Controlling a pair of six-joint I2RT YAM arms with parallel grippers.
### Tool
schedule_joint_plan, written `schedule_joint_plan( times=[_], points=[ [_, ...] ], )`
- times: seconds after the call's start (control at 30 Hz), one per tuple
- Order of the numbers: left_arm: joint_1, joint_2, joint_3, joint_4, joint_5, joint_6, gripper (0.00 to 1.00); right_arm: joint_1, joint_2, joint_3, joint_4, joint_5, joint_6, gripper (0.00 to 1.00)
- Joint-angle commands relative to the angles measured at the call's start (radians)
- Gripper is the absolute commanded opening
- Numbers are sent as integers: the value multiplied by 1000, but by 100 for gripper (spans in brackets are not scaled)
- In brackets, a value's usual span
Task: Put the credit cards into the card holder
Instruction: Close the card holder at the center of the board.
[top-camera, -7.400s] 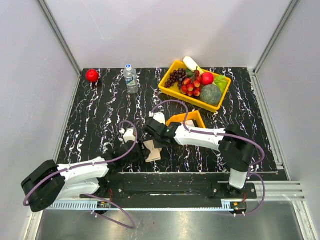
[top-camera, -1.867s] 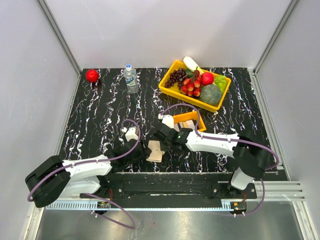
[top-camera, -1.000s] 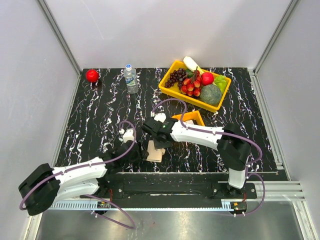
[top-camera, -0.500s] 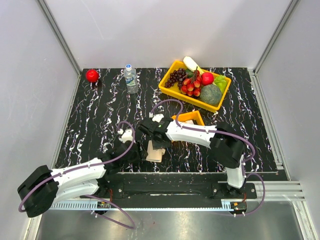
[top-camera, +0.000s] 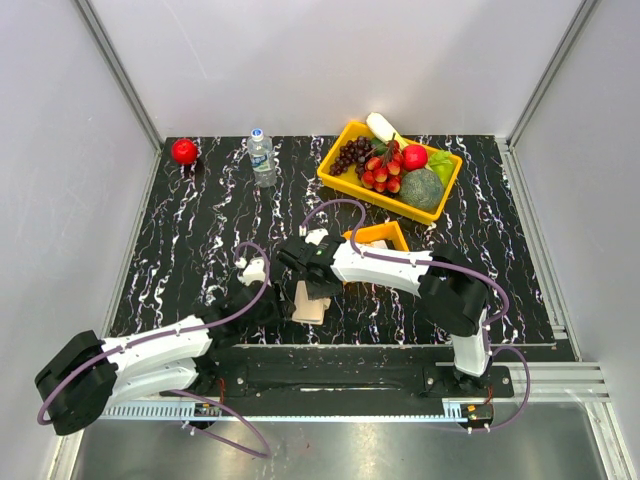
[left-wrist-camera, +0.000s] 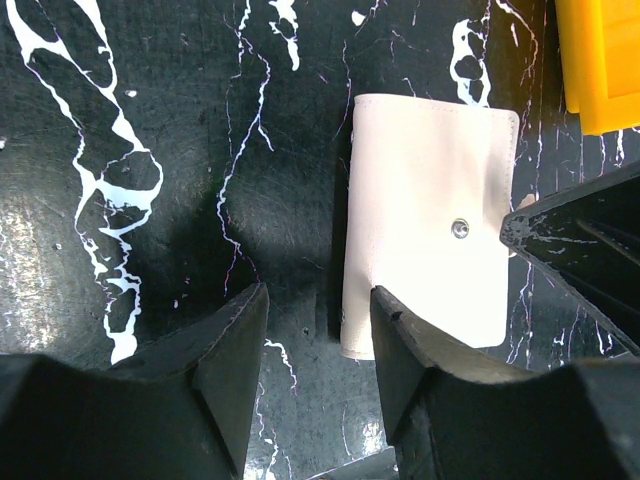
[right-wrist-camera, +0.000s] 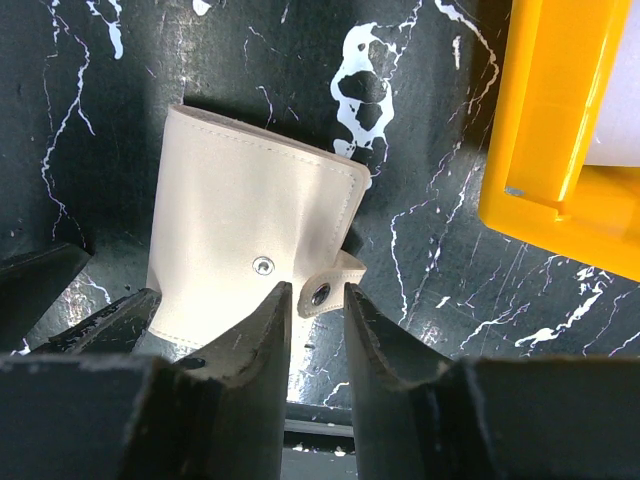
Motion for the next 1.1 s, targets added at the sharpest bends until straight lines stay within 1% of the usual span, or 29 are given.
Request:
schedule_joint_plan(
  times=[0.0, 0.13, 0.23, 0.37, 0.4, 0.47, 0.87, 0.93, 1.0, 1.07],
  points=[
    [9, 4, -14, 13, 3, 20, 50, 6, -27, 29, -3, 48, 19, 33],
    [9, 4, -9, 8, 4, 23, 50, 2, -28, 25, -1, 48, 21, 29],
    [9, 5, -11, 14, 8, 21, 50, 4, -28, 23, -3, 54, 24, 23],
    [10, 5, -11, 14, 8, 24, 50, 4, -34, 26, -1, 57, 22, 19],
    [10, 7, -11, 14, 8, 24, 50, 4, -34, 25, -1, 57, 22, 19],
    [10, 5, -12, 14, 9, 23, 50, 4, -36, 25, -1, 59, 22, 24],
    [13, 19, -5, 26, 17, 24, 50, 2, -65, 6, 16, 70, 24, 27],
    [12, 24, -6, 29, 17, 26, 50, 4, -65, 5, 17, 68, 25, 24],
    [12, 27, -3, 29, 18, 27, 50, 4, -70, -1, 19, 70, 25, 23],
    [12, 28, -2, 29, 18, 27, 50, 2, -71, -1, 20, 70, 24, 19]
  ],
)
